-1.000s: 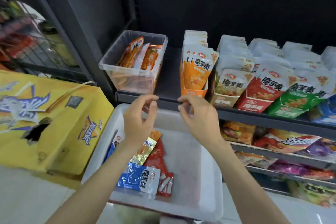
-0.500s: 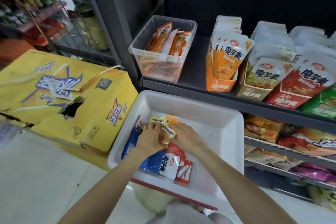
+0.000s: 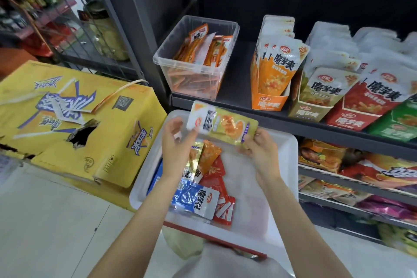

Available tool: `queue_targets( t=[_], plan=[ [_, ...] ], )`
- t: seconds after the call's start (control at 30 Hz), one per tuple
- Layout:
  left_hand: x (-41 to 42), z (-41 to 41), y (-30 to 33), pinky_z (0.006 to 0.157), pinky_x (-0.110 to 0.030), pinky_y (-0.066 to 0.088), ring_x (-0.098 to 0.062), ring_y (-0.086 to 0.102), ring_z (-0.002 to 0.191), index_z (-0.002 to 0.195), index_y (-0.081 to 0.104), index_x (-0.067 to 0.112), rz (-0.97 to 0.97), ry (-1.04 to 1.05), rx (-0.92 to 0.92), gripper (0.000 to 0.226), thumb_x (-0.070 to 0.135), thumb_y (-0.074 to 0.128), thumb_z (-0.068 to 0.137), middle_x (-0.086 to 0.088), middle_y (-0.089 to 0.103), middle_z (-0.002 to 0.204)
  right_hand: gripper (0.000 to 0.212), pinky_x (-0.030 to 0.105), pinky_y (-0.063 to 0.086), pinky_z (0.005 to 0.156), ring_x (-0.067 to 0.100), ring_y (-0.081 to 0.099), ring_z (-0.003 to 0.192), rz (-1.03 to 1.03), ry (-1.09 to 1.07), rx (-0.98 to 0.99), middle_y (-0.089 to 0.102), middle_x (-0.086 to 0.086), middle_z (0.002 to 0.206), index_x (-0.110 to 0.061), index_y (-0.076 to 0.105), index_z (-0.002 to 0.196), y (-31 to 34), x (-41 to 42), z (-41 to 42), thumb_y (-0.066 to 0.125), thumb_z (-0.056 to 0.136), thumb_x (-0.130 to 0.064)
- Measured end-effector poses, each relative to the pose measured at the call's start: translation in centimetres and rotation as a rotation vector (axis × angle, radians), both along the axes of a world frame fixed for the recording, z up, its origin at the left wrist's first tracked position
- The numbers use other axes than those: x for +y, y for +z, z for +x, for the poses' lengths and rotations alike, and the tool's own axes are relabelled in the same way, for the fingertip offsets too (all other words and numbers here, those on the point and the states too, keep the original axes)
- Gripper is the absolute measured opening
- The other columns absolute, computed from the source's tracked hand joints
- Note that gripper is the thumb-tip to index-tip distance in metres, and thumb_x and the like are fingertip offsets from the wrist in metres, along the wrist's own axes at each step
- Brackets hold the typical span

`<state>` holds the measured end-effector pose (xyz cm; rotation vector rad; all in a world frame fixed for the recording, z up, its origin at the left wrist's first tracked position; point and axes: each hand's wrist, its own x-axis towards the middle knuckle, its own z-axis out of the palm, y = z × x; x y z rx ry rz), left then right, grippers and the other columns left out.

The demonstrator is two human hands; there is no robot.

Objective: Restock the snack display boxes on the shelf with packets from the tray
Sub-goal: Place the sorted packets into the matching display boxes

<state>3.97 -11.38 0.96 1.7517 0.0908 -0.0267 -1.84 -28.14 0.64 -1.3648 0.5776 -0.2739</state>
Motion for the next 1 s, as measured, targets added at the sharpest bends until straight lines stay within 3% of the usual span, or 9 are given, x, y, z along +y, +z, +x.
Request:
queue_targets(
  t=[0.1,0.2,0.37,0.47,0.6,0.67,0.8,0.93,1.0],
  plan=[
    [-1.6,0.0,1.9,0.090,-0.027,0.046,-0.011,0.056,0.111,0.126,0.052,0.026,-0.283,-0.209,0.317,0.051,0.044,0.064,0.080,0.009,0.060,0.119,0.024,0.024,0.054,0.065,0.010,0.068,0.084,0.319,0.009,-0.102,0.070,-0.005,0.096,-0.018,0.056,0.108,1.2,0.0,-1.1,0.050,0.095,0.001],
    [-4.0,-0.4,2.8,0.091,-0.032,0.049,-0.013,0.065,0.102,0.111,0.061,0.022,-0.282,-0.294,0.277,0.027,0.031,0.064,0.086,0.002,0.069,0.107,0.027,0.031,0.055,0.073,0.014,0.068,0.090,0.319,0.085,-0.067,0.070,0.001,0.104,-0.019,0.055,0.113,1.1,0.0,-1.8,0.055,0.092,-0.001],
    [-6.4,-0.3,4.5,0.081,-0.018,0.050,0.007,0.060,0.086,0.106,0.060,0.021,-0.013,-0.335,-0.113,0.016,0.015,0.060,0.091,0.013,0.066,0.099,0.047,0.028,0.047,0.090,0.009,0.058,0.106,-0.288,-0.001,-0.111,0.057,-0.008,0.121,-0.039,0.044,0.113,2.0,-2.1,-3.1,0.074,0.082,-0.020],
    [-7.7,0.2,5.9,0.079,-0.029,0.053,-0.002,0.063,0.087,0.100,0.059,0.023,0.230,-0.574,-0.357,0.010,0.019,0.061,0.091,0.012,0.067,0.093,0.058,0.015,0.045,0.071,0.003,0.058,0.083,-0.670,-0.035,-0.165,0.058,-0.019,0.116,-0.042,0.038,0.124,5.2,-4.7,-3.7,0.074,0.081,-0.027],
    [-11.0,0.4,7.6,0.079,-0.031,0.055,-0.006,0.064,0.088,0.103,0.062,0.018,0.240,-0.677,-0.552,0.015,0.018,0.064,0.089,0.007,0.067,0.096,0.034,0.022,0.046,0.049,0.005,0.052,0.049,-0.764,-0.056,-0.166,0.066,-0.005,0.069,-0.020,0.058,0.117,8.1,-7.8,-4.1,0.069,0.085,-0.026],
    [-13.0,0.6,8.3,0.082,-0.021,0.052,-0.002,0.062,0.094,0.106,0.063,0.016,0.152,-0.614,-0.592,0.019,0.016,0.066,0.088,0.010,0.067,0.102,0.016,0.018,0.051,0.056,-0.002,0.061,0.060,-0.752,-0.191,-0.242,0.066,-0.016,0.075,-0.023,0.062,0.102,9.0,-9.3,-4.6,0.067,0.087,-0.020],
    [-16.1,1.3,8.4,0.074,-0.012,0.047,0.006,0.060,0.087,0.105,0.060,0.020,0.014,-0.527,-0.415,0.021,0.015,0.068,0.087,0.018,0.062,0.098,0.020,0.013,0.050,0.075,-0.005,0.065,0.083,-0.601,-0.412,-0.375,0.065,-0.019,0.092,-0.032,0.058,0.095,9.8,-12.2,-4.2,0.067,0.088,-0.016],
    [-17.5,1.5,8.2,0.081,-0.011,0.048,0.007,0.057,0.101,0.121,0.055,0.025,-0.014,-0.654,-0.364,0.037,0.011,0.065,0.088,0.017,0.058,0.115,0.015,0.021,0.052,0.081,0.002,0.066,0.088,-0.819,-0.246,-0.303,0.069,-0.010,0.093,-0.020,0.063,0.101,10.0,-14.0,-2.8,0.065,0.088,-0.012],
    [-18.1,1.6,8.1,0.082,-0.012,0.049,0.003,0.058,0.101,0.121,0.057,0.020,-0.017,-0.658,-0.373,0.036,0.008,0.063,0.088,0.013,0.059,0.116,0.016,0.014,0.050,0.079,0.000,0.063,0.084,-0.944,-0.177,-0.293,0.067,-0.010,0.093,-0.014,0.065,0.104,10.1,-14.1,-2.2,0.064,0.088,-0.009]
  ],
)
